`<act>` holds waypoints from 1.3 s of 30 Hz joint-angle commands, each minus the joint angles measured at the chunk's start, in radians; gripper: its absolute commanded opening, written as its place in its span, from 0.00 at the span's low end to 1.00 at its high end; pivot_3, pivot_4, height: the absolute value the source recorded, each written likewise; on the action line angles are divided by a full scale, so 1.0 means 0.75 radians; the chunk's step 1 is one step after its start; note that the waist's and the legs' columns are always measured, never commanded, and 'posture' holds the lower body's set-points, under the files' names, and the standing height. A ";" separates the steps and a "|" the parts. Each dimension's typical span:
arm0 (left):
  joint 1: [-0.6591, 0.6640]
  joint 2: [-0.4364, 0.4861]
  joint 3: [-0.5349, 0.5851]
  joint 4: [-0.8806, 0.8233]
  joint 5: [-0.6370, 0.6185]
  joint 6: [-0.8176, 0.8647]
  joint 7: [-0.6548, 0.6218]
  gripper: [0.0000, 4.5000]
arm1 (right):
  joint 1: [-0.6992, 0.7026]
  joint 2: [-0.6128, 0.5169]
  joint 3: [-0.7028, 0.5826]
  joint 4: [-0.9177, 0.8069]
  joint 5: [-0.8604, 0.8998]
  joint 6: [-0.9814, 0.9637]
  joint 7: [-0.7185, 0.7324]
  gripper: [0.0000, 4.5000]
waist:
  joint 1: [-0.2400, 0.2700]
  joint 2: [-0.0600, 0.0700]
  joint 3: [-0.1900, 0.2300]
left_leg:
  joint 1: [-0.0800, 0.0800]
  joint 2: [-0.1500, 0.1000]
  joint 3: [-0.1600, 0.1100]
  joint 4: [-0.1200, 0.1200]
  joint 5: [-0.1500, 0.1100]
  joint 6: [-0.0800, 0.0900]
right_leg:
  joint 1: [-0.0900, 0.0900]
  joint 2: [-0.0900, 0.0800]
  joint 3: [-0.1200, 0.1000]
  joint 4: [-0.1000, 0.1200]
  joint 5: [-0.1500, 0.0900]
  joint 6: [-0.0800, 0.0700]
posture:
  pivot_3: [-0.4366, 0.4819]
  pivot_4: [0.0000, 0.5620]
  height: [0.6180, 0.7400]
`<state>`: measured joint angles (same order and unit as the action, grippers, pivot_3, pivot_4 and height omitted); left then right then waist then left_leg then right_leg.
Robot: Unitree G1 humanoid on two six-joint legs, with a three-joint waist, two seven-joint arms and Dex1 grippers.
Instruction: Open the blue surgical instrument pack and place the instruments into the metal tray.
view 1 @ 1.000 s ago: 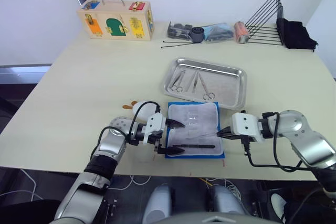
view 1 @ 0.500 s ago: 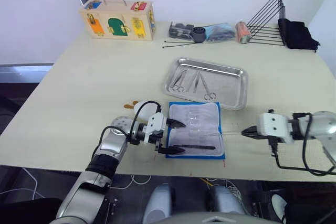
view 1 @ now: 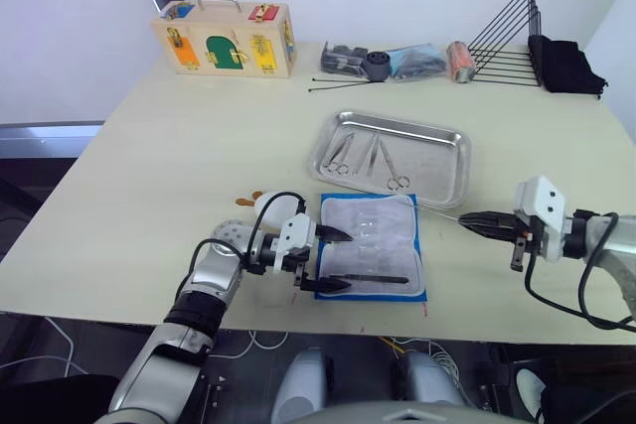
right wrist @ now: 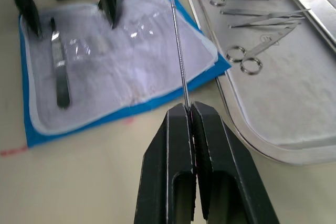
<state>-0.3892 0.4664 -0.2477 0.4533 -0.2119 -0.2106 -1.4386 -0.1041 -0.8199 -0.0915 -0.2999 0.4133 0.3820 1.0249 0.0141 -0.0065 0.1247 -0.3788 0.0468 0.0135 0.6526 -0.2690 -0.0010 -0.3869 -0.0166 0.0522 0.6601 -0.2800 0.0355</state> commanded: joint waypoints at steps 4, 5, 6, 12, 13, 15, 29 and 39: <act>0.072 -0.003 -0.091 0.135 0.113 0.054 0.015 1.00 | -0.099 0.128 -0.022 -0.059 0.059 0.144 -0.208 0.01 | 0.000 0.001 0.000 | 0.000 0.000 0.000 0.000 0.000 0.000 | 0.000 0.000 0.000 0.000 0.000 0.000 | 0.48 0.27 1.00; 0.075 -0.001 -0.089 0.133 0.113 0.055 0.015 1.00 | -0.116 0.159 -0.016 -0.052 0.054 0.155 -0.245 0.01 | 0.000 0.002 -0.001 | 0.000 0.000 0.000 0.000 0.000 0.000 | 0.000 0.000 0.000 0.000 0.000 0.000 | 0.48 0.27 1.00; 0.076 0.000 -0.088 0.132 0.113 0.055 0.016 1.00 | -0.126 0.179 -0.013 -0.049 0.050 0.163 -0.268 0.01 | 0.000 0.004 -0.002 | 0.000 0.000 0.000 0.000 0.000 0.000 | 0.000 0.000 0.000 0.000 0.000 0.000 | 0.48 0.27 1.00; 0.090 0.012 -0.081 0.122 0.109 0.058 0.017 1.00 | -0.250 0.349 0.035 0.002 0.019 0.308 -0.501 0.01 | -0.005 0.008 -0.004 | 0.000 0.000 0.000 0.000 0.000 0.000 | 0.000 0.001 0.001 0.001 0.000 0.001 | 0.48 0.27 1.00; 0.092 0.015 -0.080 0.121 0.108 0.058 0.017 1.00 | -0.267 0.373 0.040 0.004 0.018 0.332 -0.531 0.01 | -0.004 0.008 -0.005 | 0.000 0.000 -0.001 0.000 0.000 0.000 | 0.000 0.001 0.001 0.001 0.000 0.000 | 0.48 0.27 1.00; 0.095 0.016 -0.078 0.119 0.108 0.059 0.019 1.00 | -0.320 0.432 0.083 0.040 -0.032 0.358 -0.616 0.01 | -0.004 0.009 -0.005 | 0.000 0.000 -0.001 0.000 0.000 0.000 | 0.000 0.001 0.001 0.001 0.000 0.000 | 0.48 0.27 1.00; 0.100 0.008 -0.077 0.109 0.107 0.060 0.030 1.00 | -0.551 0.738 0.150 0.346 -0.235 0.505 -1.024 0.01 | -0.008 0.011 -0.006 | 0.000 0.000 -0.001 0.000 0.000 0.000 | 0.000 0.001 0.001 0.001 0.003 -0.005 | 0.48 0.27 1.00; 0.120 0.008 -0.068 0.085 0.108 0.070 0.054 1.00 | -0.664 0.839 0.180 0.595 -0.340 0.418 -1.079 0.01 | -0.022 0.012 -0.006 | 0.000 0.000 -0.001 0.000 0.000 0.000 | 0.000 0.000 0.000 0.001 0.005 -0.001 | 0.48 0.27 1.00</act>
<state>-0.3656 0.4742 -0.2346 0.4341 -0.2101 -0.2131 -1.4266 -0.5816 -0.1920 0.0424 0.1476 0.1650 0.7220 0.2186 -0.0022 0.0027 0.1204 -0.3789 0.0465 0.0126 0.6524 -0.2691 -0.0007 -0.3872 -0.0163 0.0524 0.6608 -0.2766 0.0345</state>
